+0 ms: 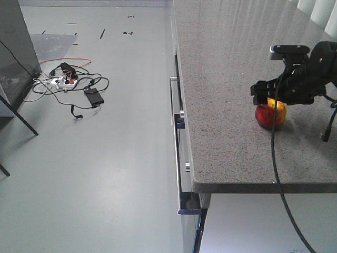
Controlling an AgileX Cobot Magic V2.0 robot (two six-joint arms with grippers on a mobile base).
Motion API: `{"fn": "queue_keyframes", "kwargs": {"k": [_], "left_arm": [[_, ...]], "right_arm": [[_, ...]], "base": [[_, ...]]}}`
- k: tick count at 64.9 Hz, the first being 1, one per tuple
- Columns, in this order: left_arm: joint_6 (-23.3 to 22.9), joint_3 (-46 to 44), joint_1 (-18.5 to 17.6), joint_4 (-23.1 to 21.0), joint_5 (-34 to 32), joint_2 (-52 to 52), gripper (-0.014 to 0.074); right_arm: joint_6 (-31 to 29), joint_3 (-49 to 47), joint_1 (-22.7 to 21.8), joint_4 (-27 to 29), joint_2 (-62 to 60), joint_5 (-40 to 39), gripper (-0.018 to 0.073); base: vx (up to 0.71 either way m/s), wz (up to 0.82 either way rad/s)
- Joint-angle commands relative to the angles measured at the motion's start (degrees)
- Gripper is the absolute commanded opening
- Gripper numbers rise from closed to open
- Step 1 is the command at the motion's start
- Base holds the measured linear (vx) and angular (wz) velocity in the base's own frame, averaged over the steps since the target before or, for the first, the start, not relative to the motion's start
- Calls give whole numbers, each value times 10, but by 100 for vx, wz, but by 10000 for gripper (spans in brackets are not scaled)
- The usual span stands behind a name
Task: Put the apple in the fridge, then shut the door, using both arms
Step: 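Lower the right gripper over the red-yellow apple and close on it, then lift the apple off the countertop with the right gripper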
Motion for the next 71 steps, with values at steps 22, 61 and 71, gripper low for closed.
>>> {"fn": "queue_keyframes", "kwargs": {"k": [22, 61, 71], "left_arm": [[-4, -10, 1, -4, -44, -9, -7], [-4, -10, 1, -4, -44, -9, -7], [-4, -10, 1, -4, -44, -9, -7]], "right_arm": [[0, -18, -3, -11, -8, -4, 594], [-25, -19, 5, 4, -40, 21, 130], [-88, -19, 12, 55, -113, -16, 69]], "base": [[0, 0], [0, 0], [0, 0]]}}
